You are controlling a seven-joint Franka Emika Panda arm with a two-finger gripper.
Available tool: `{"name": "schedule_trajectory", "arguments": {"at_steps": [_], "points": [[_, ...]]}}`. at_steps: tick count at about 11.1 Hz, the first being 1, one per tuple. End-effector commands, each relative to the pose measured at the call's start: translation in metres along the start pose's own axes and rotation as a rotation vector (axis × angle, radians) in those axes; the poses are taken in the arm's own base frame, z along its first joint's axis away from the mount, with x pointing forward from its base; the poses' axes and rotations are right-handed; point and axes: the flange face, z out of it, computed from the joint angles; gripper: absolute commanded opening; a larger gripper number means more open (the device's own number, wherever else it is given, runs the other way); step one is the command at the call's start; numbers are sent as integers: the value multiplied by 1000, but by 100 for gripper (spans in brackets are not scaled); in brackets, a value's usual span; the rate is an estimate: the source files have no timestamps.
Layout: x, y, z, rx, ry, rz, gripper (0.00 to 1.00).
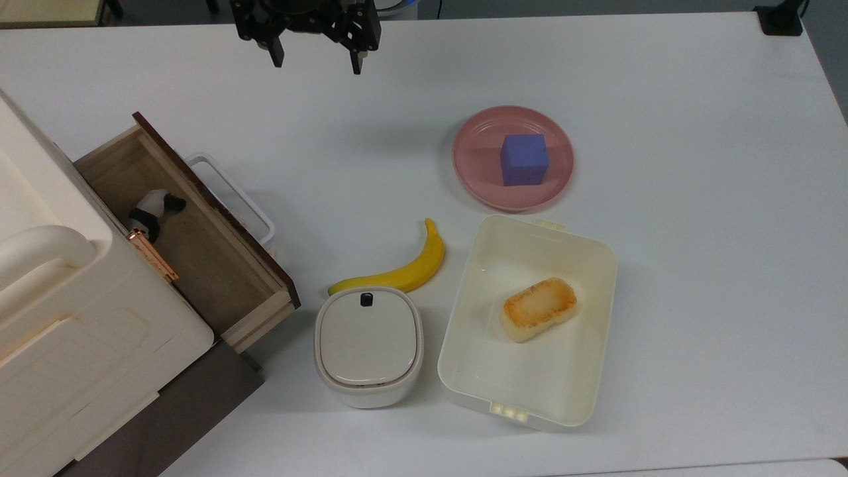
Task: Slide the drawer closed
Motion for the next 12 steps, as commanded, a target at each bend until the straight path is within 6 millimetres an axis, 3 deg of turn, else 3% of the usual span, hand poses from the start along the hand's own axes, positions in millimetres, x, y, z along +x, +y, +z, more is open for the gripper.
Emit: {"name": "schedule_trajectory", "arguments": {"at_steps": [1, 12], "points": [[-6, 2, 0, -4, -4, -8, 100], [-8, 4, 4, 15, -28, -1, 100]]}}
